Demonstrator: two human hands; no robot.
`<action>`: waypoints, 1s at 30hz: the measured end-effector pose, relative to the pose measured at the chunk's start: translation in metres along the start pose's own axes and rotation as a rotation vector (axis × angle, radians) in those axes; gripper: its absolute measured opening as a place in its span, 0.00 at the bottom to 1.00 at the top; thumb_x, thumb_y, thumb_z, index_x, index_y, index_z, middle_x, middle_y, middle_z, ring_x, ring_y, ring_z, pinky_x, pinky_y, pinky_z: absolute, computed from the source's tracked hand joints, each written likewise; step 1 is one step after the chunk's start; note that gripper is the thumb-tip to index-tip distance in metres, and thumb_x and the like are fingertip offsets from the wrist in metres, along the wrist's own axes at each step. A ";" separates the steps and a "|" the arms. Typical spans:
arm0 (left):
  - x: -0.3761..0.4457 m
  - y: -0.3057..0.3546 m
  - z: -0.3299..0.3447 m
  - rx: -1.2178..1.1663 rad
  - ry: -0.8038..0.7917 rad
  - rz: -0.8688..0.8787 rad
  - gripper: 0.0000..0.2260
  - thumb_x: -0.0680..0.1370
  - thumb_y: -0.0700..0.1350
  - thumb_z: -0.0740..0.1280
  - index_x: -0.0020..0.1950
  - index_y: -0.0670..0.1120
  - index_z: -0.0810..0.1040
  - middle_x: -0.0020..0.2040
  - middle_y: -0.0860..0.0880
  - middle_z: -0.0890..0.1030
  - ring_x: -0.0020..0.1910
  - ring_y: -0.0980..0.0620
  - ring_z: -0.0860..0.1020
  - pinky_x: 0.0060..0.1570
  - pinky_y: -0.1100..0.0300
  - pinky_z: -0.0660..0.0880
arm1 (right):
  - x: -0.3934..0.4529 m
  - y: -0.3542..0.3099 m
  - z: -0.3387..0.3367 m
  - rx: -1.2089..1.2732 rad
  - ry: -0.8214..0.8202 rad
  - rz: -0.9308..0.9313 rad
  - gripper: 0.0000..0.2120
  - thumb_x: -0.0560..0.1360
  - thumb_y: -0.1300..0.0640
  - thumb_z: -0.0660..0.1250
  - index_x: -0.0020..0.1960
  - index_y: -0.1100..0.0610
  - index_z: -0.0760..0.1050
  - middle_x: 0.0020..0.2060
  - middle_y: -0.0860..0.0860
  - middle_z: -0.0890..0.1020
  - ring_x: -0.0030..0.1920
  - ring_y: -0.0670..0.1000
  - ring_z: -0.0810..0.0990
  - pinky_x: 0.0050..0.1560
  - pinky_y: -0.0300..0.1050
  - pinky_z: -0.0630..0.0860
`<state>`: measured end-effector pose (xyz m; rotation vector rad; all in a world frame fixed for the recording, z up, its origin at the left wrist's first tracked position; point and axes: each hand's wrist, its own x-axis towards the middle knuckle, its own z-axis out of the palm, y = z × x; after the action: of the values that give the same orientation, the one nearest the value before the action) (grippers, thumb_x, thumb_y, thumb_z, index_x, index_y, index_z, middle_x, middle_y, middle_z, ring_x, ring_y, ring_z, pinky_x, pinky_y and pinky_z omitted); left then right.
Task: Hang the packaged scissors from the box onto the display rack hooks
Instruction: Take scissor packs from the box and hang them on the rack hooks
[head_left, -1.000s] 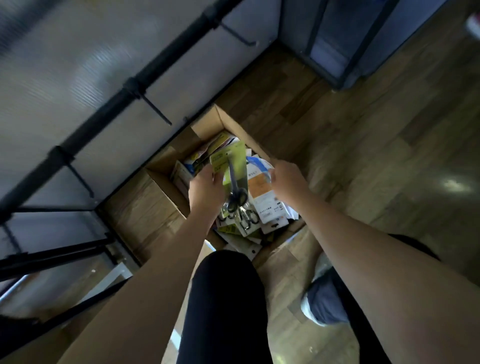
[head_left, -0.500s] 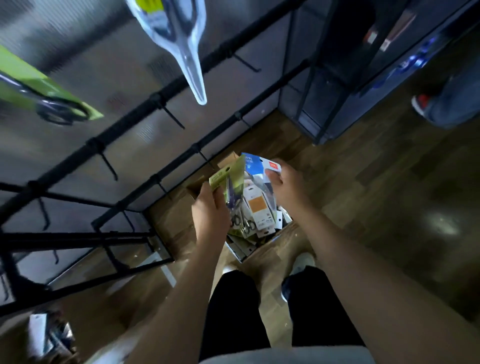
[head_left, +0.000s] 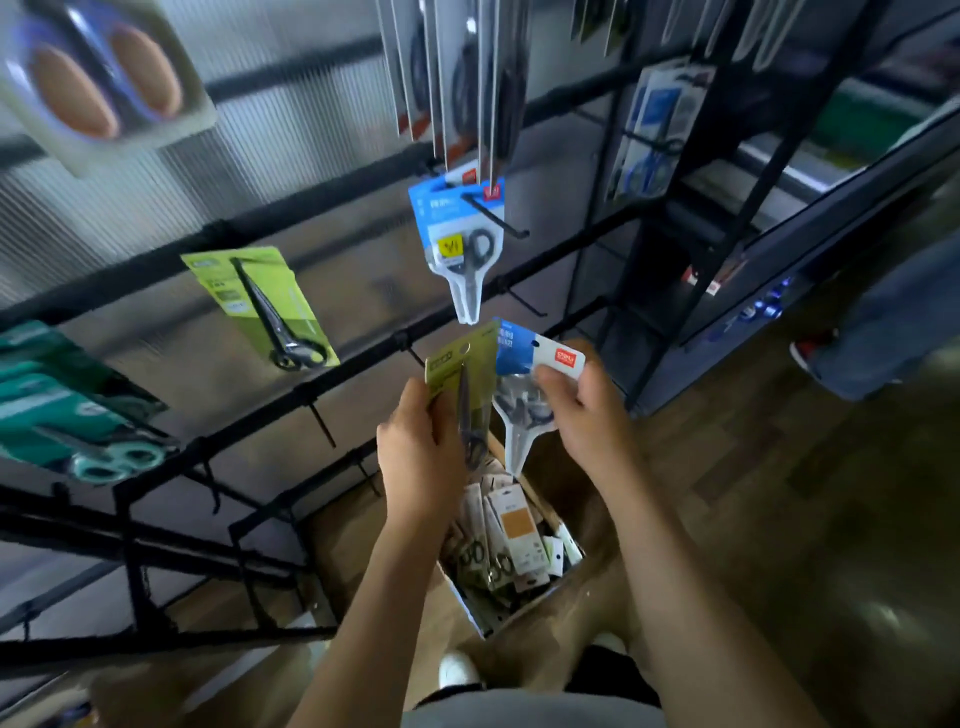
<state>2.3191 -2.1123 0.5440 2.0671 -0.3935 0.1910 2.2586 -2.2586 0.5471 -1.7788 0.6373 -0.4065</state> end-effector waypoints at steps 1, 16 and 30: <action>0.005 0.002 -0.004 -0.007 0.014 0.022 0.09 0.78 0.38 0.61 0.38 0.41 0.68 0.26 0.54 0.67 0.25 0.55 0.64 0.26 0.59 0.61 | 0.001 -0.007 -0.001 0.016 0.012 -0.028 0.03 0.80 0.55 0.61 0.52 0.52 0.68 0.40 0.41 0.76 0.41 0.38 0.77 0.35 0.24 0.71; 0.069 0.067 0.000 -0.177 0.148 -0.011 0.11 0.79 0.40 0.64 0.37 0.46 0.68 0.28 0.56 0.70 0.27 0.65 0.70 0.28 0.70 0.64 | 0.097 -0.062 -0.019 0.017 -0.131 -0.059 0.11 0.79 0.50 0.61 0.55 0.55 0.75 0.48 0.51 0.82 0.49 0.49 0.81 0.49 0.46 0.76; 0.075 0.075 0.016 -0.143 0.223 -0.045 0.14 0.79 0.40 0.64 0.35 0.52 0.67 0.28 0.57 0.70 0.27 0.64 0.70 0.28 0.73 0.64 | 0.123 -0.053 -0.036 0.037 -0.413 -0.149 0.04 0.80 0.52 0.60 0.50 0.46 0.73 0.47 0.41 0.80 0.48 0.36 0.79 0.44 0.31 0.73</action>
<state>2.3622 -2.1763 0.6190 1.8885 -0.2172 0.3519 2.3467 -2.3502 0.6028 -1.8094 0.2065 -0.1399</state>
